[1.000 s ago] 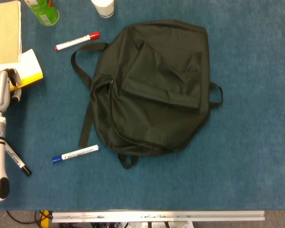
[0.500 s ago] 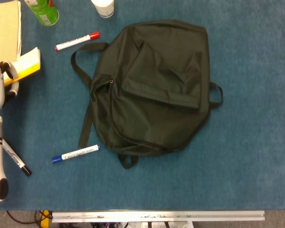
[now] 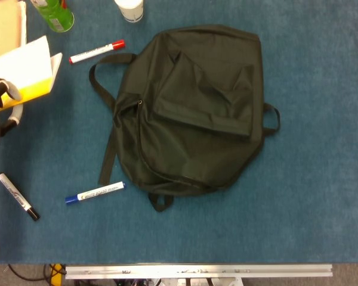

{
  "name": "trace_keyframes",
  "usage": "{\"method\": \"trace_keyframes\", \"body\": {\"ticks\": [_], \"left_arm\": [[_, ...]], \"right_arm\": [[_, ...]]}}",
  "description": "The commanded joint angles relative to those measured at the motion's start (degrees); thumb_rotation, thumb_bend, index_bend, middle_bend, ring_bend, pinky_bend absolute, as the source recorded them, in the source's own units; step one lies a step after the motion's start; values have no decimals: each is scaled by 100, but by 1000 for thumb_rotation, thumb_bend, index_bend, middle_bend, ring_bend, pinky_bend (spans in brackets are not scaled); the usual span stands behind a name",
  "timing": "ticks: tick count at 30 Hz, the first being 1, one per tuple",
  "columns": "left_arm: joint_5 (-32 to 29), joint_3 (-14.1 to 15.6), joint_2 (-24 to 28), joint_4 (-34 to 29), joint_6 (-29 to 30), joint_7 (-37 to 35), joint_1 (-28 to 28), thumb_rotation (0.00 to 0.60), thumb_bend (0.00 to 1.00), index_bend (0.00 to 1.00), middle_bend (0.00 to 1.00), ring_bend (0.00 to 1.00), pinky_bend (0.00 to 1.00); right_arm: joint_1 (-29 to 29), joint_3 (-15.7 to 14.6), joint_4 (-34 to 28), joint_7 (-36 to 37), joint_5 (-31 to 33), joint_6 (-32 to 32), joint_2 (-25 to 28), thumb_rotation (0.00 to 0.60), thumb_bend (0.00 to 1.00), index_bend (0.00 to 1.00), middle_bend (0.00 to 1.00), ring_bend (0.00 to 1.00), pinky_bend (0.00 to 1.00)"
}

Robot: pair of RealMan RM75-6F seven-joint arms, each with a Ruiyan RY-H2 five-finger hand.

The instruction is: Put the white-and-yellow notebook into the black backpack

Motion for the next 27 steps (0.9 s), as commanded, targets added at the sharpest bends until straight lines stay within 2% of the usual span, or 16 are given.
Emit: {"method": "trace_keyframes", "body": {"ticks": [1,5,12,15,19,27], "left_arm": [[189,85,160,-193,211,-66,90,600,330,735,722,655,681],[400,173,336,-420,418,-23,162,600,331,735,722,654,681],[669,309,638,-956,685,213,310,600,331,735,721,653,681],[842,403,776,-1179,787,315,365,600,330,735,721,653,681],[1008,472,903,-1399,913,462,427,600,331,735,721,653,681],[1185,547,1044,-1626,1033,573,523,600,331,735,721,653,681]], "right_arm": [[143,-12,-219,-122,-143,-176,-53,600,14,414,443,304,450],[370,-2,-534,-435,-246,-500,-166,600,0,414,443,304,450],[940,29,-1145,-1145,-161,-1466,-583,600,0,414,443,303,450],[1265,34,-1388,-1522,11,-2046,-924,600,0,397,431,281,459],[1538,37,-1555,-1993,260,-2512,-1335,600,0,345,398,248,450],[1939,138,-1435,-3104,1014,-2979,-2475,600,0,228,321,168,324]]}}
